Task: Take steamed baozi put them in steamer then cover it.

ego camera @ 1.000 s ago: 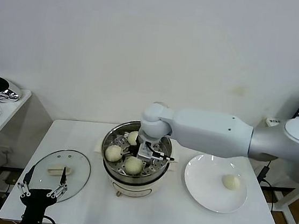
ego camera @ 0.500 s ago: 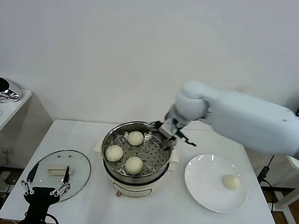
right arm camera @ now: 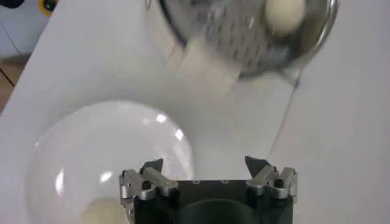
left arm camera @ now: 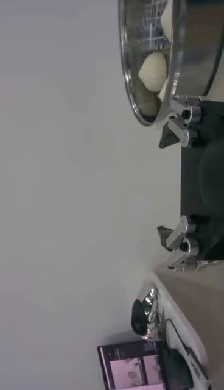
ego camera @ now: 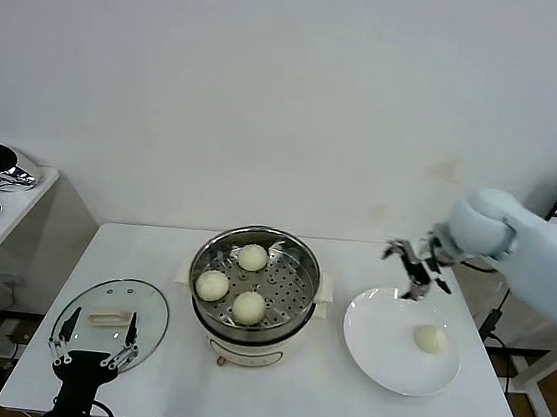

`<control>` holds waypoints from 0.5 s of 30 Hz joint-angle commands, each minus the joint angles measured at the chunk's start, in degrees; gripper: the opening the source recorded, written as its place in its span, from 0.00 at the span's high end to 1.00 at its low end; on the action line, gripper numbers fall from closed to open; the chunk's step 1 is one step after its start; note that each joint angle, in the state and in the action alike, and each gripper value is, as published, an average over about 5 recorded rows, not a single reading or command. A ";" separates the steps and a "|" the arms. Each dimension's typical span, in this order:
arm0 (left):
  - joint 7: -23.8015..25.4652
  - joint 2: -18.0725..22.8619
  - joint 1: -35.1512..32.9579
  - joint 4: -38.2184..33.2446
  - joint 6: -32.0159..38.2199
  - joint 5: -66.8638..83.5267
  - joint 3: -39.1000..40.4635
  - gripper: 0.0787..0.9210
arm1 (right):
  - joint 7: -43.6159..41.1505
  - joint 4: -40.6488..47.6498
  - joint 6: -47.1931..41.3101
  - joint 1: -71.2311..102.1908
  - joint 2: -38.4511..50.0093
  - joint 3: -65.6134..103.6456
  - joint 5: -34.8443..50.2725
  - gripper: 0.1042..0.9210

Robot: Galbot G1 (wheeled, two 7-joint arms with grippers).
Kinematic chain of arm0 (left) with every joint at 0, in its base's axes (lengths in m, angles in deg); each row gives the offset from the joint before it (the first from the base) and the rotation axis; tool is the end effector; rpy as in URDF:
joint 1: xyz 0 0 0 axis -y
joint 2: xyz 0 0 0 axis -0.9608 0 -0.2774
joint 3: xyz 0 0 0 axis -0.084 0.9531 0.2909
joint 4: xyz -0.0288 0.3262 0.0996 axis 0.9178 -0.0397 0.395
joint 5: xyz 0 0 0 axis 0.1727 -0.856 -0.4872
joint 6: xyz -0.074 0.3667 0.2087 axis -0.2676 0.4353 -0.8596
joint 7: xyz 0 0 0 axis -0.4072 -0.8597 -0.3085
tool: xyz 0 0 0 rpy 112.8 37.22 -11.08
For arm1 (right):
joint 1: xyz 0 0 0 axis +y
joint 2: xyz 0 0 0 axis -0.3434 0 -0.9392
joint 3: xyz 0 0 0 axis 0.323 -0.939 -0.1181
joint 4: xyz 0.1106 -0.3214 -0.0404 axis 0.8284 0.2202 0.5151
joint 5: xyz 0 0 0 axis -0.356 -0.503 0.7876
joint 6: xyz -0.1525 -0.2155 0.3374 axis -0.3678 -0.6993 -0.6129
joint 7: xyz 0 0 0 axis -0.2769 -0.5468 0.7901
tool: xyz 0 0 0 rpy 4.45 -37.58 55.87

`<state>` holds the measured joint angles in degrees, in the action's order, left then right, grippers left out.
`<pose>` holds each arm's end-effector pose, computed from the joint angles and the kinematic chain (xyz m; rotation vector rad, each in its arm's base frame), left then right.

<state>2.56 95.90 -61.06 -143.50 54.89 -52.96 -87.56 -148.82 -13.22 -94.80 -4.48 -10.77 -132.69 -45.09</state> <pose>0.1891 0.0422 -0.2736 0.1973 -3.0643 -0.3346 0.5429 -0.0894 -0.0936 1.3190 -1.3454 1.6712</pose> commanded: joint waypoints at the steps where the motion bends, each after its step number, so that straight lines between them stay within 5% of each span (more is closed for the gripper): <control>1: 0.00 0.07 -0.03 0.23 0.00 -0.20 0.28 0.12 | -1.17 4.27 -0.61 21.68 7.08 17.48 -8.40 0.12; 15: -0.07 0.55 -1.67 -0.85 0.15 -0.40 -0.66 0.12 | 1.09 17.40 1.29 29.98 -3.97 24.73 -16.33 0.12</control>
<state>2.49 96.41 -62.52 -144.10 55.07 -53.37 -88.11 -148.00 -2.49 -93.82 17.81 -11.38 -114.24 -56.22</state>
